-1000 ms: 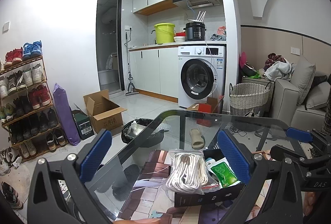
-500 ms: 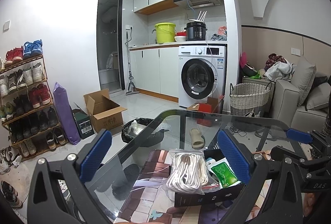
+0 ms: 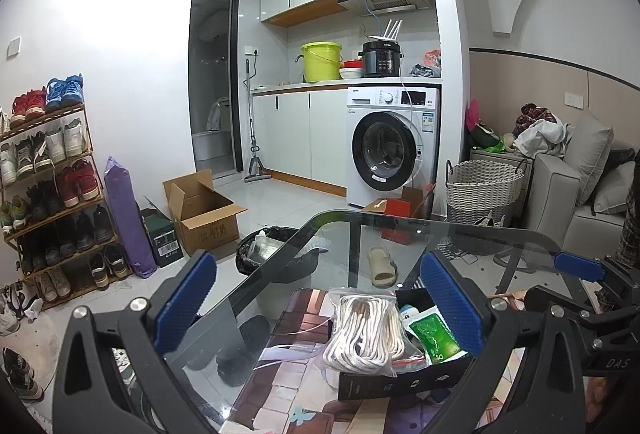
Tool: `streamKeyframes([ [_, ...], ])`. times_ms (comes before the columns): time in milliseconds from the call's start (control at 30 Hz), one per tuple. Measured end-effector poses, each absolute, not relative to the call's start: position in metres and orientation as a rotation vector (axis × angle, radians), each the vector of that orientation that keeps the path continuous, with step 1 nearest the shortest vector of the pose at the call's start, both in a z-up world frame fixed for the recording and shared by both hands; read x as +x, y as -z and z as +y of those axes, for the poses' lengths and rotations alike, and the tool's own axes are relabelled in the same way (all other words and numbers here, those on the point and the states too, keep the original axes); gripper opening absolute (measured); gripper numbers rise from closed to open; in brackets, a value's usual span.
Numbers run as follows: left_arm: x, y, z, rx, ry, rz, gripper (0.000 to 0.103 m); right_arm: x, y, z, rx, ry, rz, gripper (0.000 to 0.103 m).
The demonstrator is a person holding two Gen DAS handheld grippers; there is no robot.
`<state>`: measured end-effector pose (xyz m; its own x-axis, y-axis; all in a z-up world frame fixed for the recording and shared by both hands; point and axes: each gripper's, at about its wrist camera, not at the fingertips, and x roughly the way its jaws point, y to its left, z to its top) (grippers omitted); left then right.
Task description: Organize soft objects
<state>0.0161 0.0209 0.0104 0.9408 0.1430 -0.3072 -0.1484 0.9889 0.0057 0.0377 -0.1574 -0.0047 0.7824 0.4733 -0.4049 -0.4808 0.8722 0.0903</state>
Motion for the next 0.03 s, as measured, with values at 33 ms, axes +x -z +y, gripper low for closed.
streamKeyframes([
  [33, 0.0163, -0.0102, 0.0206, -0.015, -0.154, 0.315, 0.103, 0.0379, 0.0050, -0.1569, -0.018, -0.515, 0.434, 0.087],
])
